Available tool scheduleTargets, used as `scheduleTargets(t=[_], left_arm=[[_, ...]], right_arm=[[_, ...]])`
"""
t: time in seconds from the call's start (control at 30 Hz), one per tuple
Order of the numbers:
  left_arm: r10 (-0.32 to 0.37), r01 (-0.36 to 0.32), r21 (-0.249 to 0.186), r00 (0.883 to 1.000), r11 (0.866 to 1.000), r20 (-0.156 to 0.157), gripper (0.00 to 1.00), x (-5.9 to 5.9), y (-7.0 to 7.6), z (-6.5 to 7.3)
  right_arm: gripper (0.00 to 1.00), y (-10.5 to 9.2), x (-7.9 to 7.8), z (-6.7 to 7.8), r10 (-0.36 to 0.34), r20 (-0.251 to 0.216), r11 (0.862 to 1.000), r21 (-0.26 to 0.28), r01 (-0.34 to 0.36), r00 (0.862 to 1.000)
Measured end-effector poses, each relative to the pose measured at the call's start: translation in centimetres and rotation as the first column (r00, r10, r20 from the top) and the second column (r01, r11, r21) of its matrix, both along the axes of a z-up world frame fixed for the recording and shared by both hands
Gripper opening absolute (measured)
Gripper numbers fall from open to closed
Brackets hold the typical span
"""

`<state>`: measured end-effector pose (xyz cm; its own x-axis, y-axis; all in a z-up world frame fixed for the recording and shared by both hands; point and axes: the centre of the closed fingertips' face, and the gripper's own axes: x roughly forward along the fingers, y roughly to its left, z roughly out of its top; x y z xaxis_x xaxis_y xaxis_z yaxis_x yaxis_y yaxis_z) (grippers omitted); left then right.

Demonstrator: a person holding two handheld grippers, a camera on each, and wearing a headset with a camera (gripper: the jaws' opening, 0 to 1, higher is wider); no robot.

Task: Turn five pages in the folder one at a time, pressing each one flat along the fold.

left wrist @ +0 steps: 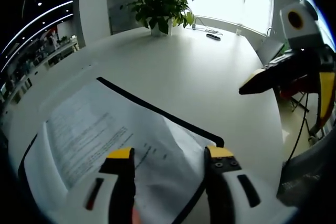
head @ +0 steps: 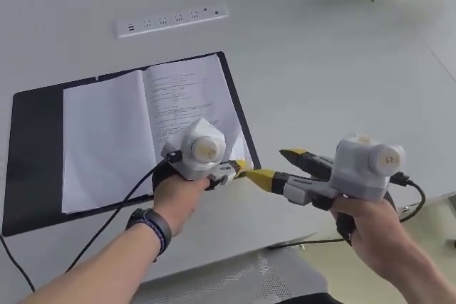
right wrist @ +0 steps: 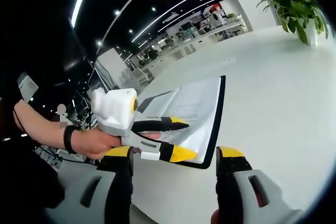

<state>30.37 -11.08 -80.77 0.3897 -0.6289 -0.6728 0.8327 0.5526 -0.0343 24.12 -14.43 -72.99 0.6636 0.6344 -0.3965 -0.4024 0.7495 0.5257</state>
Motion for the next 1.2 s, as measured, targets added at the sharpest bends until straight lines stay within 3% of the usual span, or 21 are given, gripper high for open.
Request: scheduleTargets(t=[0.3, 0.6, 1.0, 1.2], left_arm=[[0.004, -0.004, -0.008, 1.0, 1.0, -0.003, 0.51, 0.1, 0.1, 0.0], [0.004, -0.005, -0.011, 1.0, 1.0, -0.003, 0.5, 0.2, 0.2, 0.1], [0.01, -0.01, -0.013, 1.0, 1.0, -0.006, 0.5, 0.2, 0.3, 0.1], [0.013, -0.013, -0.023, 1.0, 1.0, -0.015, 0.49, 0.1, 0.3, 0.1]], right_arm=[[0.57, 1.0, 3.7, -1.1, 0.038, -0.009, 0.998, 0.047, -0.037, 0.999], [0.49, 1.8, 7.3, -2.4, 0.009, -0.051, 0.991, 0.136, -0.002, 0.999], [0.41, 3.2, 8.3, -5.1, 0.022, -0.144, 0.985, 0.174, 0.003, 0.989], [0.33, 3.5, 8.5, -5.0, 0.019, -0.16, 0.977, 0.213, 0.016, 0.987]])
